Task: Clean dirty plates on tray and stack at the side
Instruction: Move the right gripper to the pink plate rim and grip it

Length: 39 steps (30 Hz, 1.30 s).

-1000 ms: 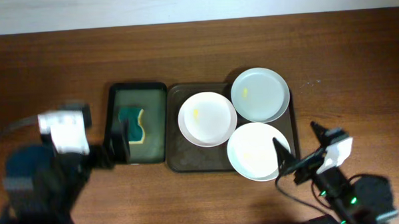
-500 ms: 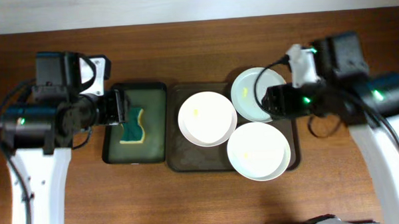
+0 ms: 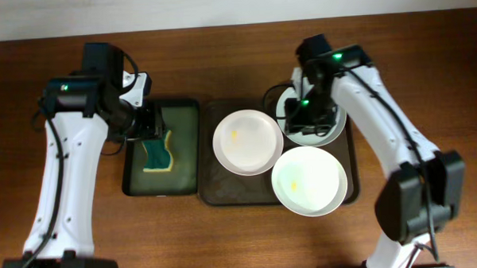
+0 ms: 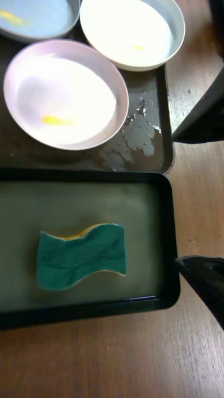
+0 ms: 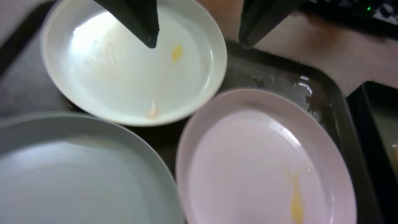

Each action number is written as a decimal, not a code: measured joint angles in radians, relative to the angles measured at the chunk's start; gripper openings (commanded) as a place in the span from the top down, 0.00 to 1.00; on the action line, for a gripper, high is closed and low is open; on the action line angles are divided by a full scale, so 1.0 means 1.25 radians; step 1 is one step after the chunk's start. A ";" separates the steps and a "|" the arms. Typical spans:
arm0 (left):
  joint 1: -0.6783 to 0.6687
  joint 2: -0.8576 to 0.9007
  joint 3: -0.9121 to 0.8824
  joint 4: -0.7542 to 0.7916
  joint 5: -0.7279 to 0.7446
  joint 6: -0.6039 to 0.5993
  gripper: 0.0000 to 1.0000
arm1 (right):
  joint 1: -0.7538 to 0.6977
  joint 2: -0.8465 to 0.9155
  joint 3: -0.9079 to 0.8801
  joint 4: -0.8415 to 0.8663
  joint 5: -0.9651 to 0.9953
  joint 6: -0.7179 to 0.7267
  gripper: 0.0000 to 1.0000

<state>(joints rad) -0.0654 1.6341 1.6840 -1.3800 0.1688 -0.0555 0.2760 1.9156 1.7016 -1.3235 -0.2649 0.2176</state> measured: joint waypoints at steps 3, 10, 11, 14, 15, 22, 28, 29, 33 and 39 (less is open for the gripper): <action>0.000 0.032 0.000 0.000 0.000 0.000 0.42 | 0.022 0.054 0.000 0.049 0.000 0.016 0.58; 0.000 0.050 0.000 0.001 -0.037 0.000 0.39 | 0.033 0.151 0.000 0.070 0.011 0.021 0.59; 0.000 0.050 0.000 0.003 -0.044 0.000 0.39 | 0.033 0.158 -0.001 0.074 0.013 0.020 0.59; 0.000 0.050 0.000 0.013 -0.056 0.000 0.37 | 0.033 0.162 -0.002 0.078 0.016 0.020 0.59; 0.000 0.050 0.000 0.021 -0.058 0.000 0.37 | 0.033 0.162 -0.002 0.078 0.016 0.020 0.59; 0.000 0.050 0.000 0.039 -0.064 -0.020 0.32 | 0.033 0.162 -0.002 0.033 0.010 -0.002 0.54; 0.000 0.050 0.000 0.045 -0.065 -0.040 0.18 | 0.025 0.162 -0.002 0.015 0.007 -0.031 0.22; 0.000 0.050 0.000 0.045 -0.067 -0.041 0.09 | 0.022 0.162 -0.002 0.013 0.006 -0.033 0.23; 0.000 0.050 0.000 0.045 -0.067 -0.049 0.01 | 0.016 0.162 -0.002 0.012 0.007 -0.032 0.34; 0.000 0.050 0.000 0.041 -0.070 -0.052 0.27 | 0.017 0.162 -0.002 0.018 0.007 -0.027 0.42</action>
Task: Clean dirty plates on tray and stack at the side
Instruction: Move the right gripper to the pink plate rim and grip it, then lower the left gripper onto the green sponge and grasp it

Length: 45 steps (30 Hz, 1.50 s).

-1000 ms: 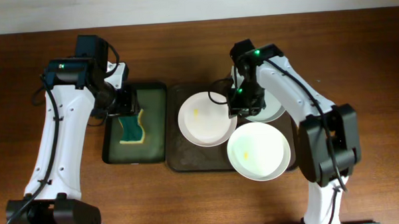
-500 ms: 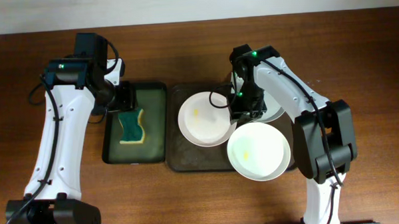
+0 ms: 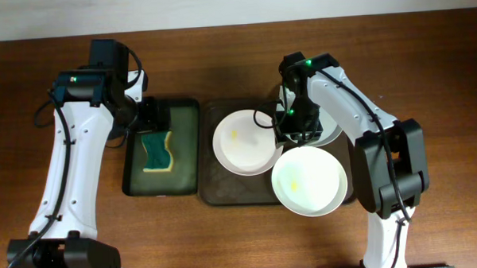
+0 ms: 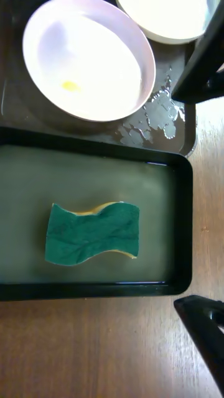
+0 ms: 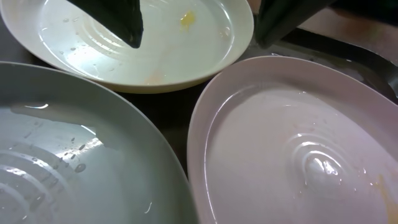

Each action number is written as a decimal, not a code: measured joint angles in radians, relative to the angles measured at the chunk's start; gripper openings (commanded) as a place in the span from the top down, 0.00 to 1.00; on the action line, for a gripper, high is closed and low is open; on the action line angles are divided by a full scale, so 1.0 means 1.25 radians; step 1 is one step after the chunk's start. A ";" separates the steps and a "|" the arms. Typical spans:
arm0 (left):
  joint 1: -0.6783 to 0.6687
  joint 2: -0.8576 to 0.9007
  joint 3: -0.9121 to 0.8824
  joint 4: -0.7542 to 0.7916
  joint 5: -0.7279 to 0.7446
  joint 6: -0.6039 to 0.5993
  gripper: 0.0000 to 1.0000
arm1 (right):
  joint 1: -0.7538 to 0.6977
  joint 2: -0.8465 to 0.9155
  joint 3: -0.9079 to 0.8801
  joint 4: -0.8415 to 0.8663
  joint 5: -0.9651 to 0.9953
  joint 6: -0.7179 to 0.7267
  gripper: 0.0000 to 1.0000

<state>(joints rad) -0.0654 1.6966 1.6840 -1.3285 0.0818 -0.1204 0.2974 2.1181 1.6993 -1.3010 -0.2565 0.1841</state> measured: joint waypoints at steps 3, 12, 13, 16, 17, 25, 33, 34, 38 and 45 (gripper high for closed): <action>0.000 0.000 0.000 -0.002 0.000 0.001 0.28 | 0.006 0.000 0.000 0.023 0.000 0.001 0.49; 0.000 0.000 0.000 -0.005 -0.001 0.000 0.33 | 0.053 0.000 -0.005 0.069 0.061 0.072 0.60; 0.000 0.000 0.000 -0.005 -0.001 0.000 0.34 | 0.054 0.000 -0.010 0.078 0.070 0.081 0.61; 0.000 0.000 0.000 -0.005 0.000 0.000 0.39 | 0.055 0.000 -0.040 0.106 0.089 0.097 0.63; 0.000 0.000 0.000 -0.005 -0.001 0.000 0.41 | 0.054 0.000 -0.053 0.117 0.093 0.100 0.64; 0.000 0.000 0.000 -0.005 0.000 0.000 0.43 | 0.054 0.000 -0.120 0.228 0.077 0.110 0.75; 0.000 0.000 0.000 -0.005 -0.001 0.000 0.48 | 0.039 0.000 -0.120 0.246 0.063 0.110 0.74; 0.000 0.000 0.000 -0.005 0.000 0.000 0.50 | 0.034 0.000 -0.120 0.246 0.063 0.111 0.75; 0.000 0.000 0.000 -0.005 -0.001 0.000 0.53 | 0.021 0.000 -0.120 0.246 0.060 0.110 0.96; 0.000 0.000 0.000 -0.005 0.000 0.000 0.47 | 0.019 0.000 -0.120 0.248 0.057 0.116 0.96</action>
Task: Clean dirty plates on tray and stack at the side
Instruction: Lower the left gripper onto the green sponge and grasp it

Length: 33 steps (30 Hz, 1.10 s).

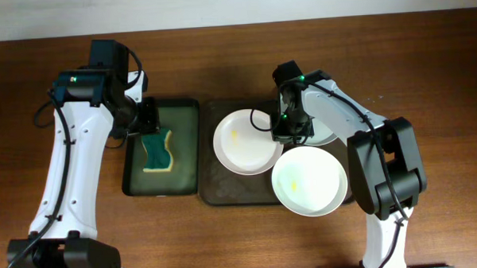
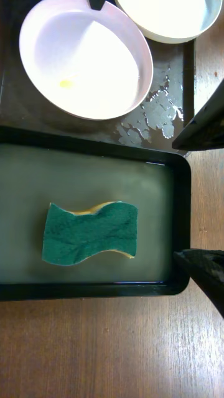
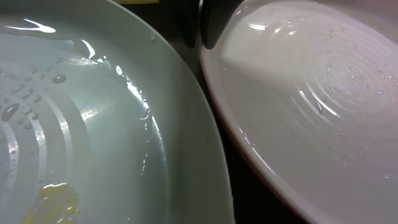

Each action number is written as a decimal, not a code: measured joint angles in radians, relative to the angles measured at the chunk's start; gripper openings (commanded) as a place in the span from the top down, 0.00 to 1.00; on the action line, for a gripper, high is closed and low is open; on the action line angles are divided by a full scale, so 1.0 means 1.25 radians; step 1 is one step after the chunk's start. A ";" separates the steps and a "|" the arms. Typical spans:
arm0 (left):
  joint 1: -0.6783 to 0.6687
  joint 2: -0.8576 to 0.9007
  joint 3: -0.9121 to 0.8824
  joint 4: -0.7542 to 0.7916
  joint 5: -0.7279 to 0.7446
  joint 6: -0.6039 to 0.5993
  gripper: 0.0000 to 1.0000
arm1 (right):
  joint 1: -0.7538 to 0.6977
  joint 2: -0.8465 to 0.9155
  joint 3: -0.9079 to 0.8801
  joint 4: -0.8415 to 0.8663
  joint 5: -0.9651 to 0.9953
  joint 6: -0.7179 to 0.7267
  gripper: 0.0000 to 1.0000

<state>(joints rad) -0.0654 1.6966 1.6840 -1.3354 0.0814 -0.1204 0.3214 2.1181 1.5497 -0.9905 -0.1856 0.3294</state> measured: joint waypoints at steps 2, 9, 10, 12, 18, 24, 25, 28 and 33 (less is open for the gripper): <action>0.000 0.000 0.000 0.000 0.000 -0.001 0.43 | 0.000 0.000 0.000 0.000 0.000 0.000 0.96; 0.000 0.000 -0.034 0.054 -0.002 -0.002 0.28 | 0.000 0.000 0.000 0.000 0.000 0.000 0.96; 0.000 0.000 -0.054 0.076 -0.003 -0.002 0.28 | 0.000 0.000 0.000 0.000 0.000 0.000 0.96; 0.000 0.002 -0.095 0.121 -0.003 -0.003 0.30 | 0.000 0.000 0.000 0.000 0.000 0.000 0.96; 0.001 0.078 -0.205 0.220 -0.031 -0.003 0.35 | 0.000 0.000 0.000 0.000 0.000 0.000 0.96; 0.001 0.150 -0.209 0.256 -0.057 -0.003 0.39 | 0.000 0.000 0.000 0.000 0.000 0.000 0.96; 0.001 0.161 -0.209 0.257 -0.058 -0.003 0.39 | 0.000 0.000 0.000 0.000 0.000 0.001 0.96; 0.001 0.190 -0.209 0.267 -0.068 -0.007 0.40 | 0.000 0.000 0.000 0.000 0.000 0.000 0.96; 0.001 0.224 -0.209 0.271 -0.079 -0.010 0.43 | 0.000 0.000 0.000 0.000 0.000 0.001 0.96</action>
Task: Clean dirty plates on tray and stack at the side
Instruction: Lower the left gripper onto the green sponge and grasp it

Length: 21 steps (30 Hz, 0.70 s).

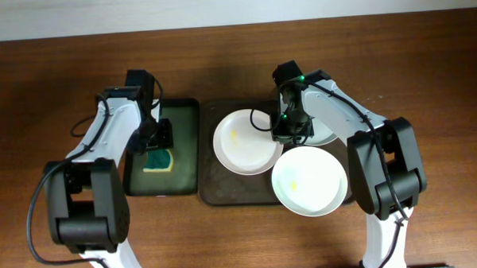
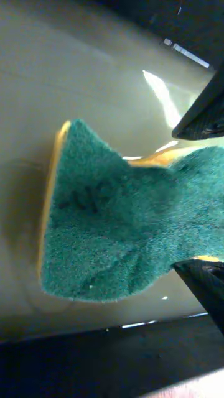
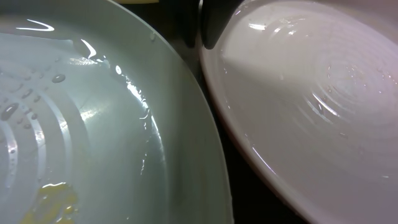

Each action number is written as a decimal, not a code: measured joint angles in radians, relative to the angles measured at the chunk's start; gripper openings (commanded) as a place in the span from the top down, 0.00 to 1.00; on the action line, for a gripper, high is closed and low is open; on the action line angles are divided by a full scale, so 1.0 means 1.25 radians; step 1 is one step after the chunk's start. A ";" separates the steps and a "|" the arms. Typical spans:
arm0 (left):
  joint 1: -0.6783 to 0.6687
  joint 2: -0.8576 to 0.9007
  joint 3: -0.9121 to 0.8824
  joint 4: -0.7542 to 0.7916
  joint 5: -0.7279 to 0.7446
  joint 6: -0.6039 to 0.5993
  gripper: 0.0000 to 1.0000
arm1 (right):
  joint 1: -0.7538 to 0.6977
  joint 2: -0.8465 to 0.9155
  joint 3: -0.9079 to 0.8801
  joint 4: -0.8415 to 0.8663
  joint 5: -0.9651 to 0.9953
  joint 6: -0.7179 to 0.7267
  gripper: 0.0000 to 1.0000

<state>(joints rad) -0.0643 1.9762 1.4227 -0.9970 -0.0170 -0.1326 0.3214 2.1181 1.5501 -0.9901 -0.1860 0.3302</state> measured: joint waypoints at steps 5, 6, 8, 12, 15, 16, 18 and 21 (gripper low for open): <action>0.000 0.005 -0.001 0.016 -0.008 0.000 0.43 | 0.000 0.000 0.000 0.000 0.000 0.002 0.96; 0.000 0.005 -0.002 0.017 -0.009 0.000 0.42 | 0.000 0.000 0.000 0.000 0.000 0.002 0.96; 0.000 0.005 -0.008 0.024 -0.014 -0.002 0.38 | 0.000 0.000 0.000 0.000 0.000 0.002 0.96; 0.000 0.005 -0.040 0.059 -0.020 -0.012 0.44 | 0.000 0.000 0.000 0.000 0.000 0.002 0.96; 0.000 0.009 -0.056 0.071 -0.020 -0.018 0.52 | 0.000 0.000 0.000 0.000 0.000 0.002 0.96; 0.000 0.009 -0.056 0.072 -0.020 -0.021 0.56 | 0.000 0.000 0.000 0.000 0.000 0.002 0.96; 0.000 0.009 -0.056 0.073 -0.020 -0.022 0.83 | 0.000 0.000 0.000 0.000 0.000 0.002 0.96; 0.000 0.009 -0.056 0.074 -0.020 -0.028 1.00 | 0.000 0.000 0.000 0.000 0.000 0.002 0.96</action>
<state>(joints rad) -0.0643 1.9881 1.3525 -0.9039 -0.0425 -0.1680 0.3210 2.1181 1.5501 -0.9897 -0.1860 0.3332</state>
